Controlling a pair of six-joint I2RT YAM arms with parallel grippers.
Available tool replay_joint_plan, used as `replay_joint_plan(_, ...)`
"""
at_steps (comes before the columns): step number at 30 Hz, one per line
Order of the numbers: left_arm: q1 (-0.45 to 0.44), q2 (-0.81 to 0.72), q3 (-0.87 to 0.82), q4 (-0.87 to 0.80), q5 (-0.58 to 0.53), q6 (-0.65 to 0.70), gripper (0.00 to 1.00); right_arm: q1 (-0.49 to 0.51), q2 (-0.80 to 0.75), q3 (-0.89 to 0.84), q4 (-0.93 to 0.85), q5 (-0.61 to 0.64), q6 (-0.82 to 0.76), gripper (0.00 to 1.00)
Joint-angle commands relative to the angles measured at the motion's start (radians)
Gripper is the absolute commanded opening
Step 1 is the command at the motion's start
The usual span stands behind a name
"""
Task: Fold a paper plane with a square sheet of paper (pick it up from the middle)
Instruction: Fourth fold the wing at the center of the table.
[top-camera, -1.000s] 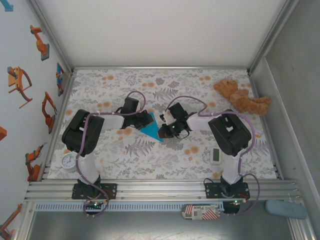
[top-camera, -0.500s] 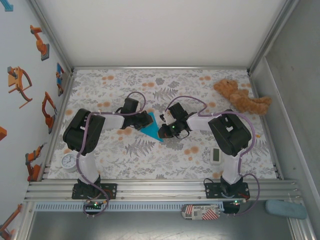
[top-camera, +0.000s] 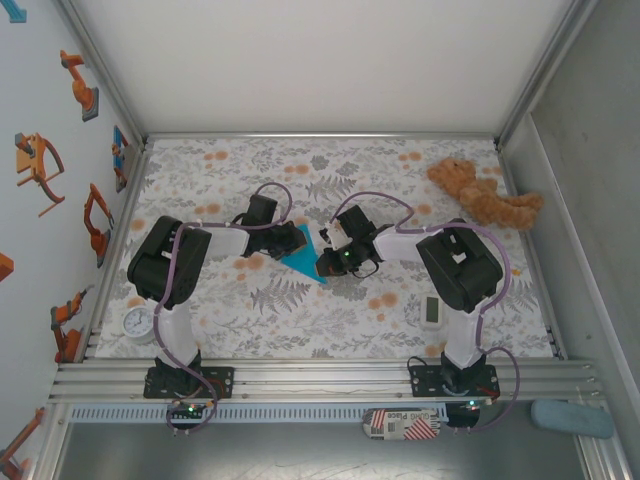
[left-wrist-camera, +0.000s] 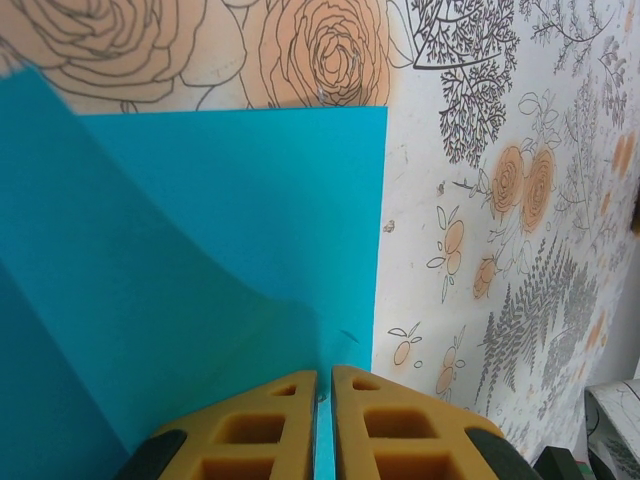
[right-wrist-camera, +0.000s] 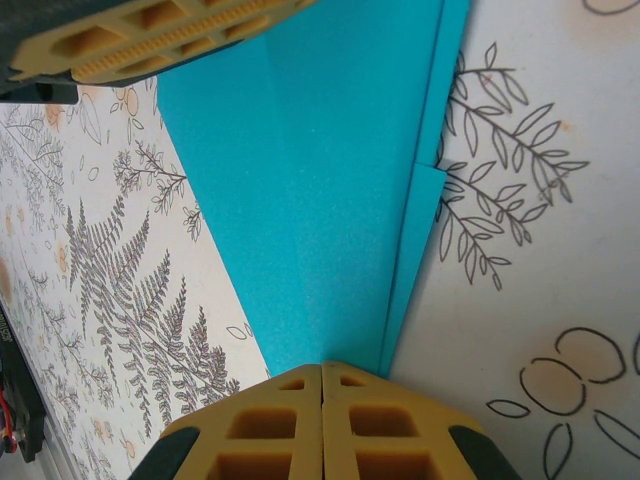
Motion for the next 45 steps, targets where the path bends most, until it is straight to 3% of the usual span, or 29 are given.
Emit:
replay_joint_plan(1, 0.007, 0.040, -0.005, -0.089, -0.042, 0.031, 0.14, 0.005, -0.038, -0.008, -0.035, 0.047, 0.016, 0.07)
replay_joint_plan(7, 0.008, 0.043, -0.004, -0.092, -0.039, 0.033, 0.14, 0.007, -0.103, 0.012, 0.001, 0.023, 0.048, 0.11)
replay_joint_plan(19, 0.008, 0.058, 0.002, -0.094, -0.024, 0.022, 0.14, 0.036, 0.039, 0.157, -0.058, 0.014, 0.024, 0.06)
replay_joint_plan(32, 0.007, 0.057, 0.017, -0.102, -0.014, 0.028, 0.14, 0.036, 0.090, 0.127, -0.082, 0.036, 0.004, 0.05)
replay_joint_plan(45, 0.007, -0.095, 0.003, -0.043, 0.033, 0.048, 0.20, 0.035, 0.103, 0.102, -0.084, 0.064, 0.002, 0.04)
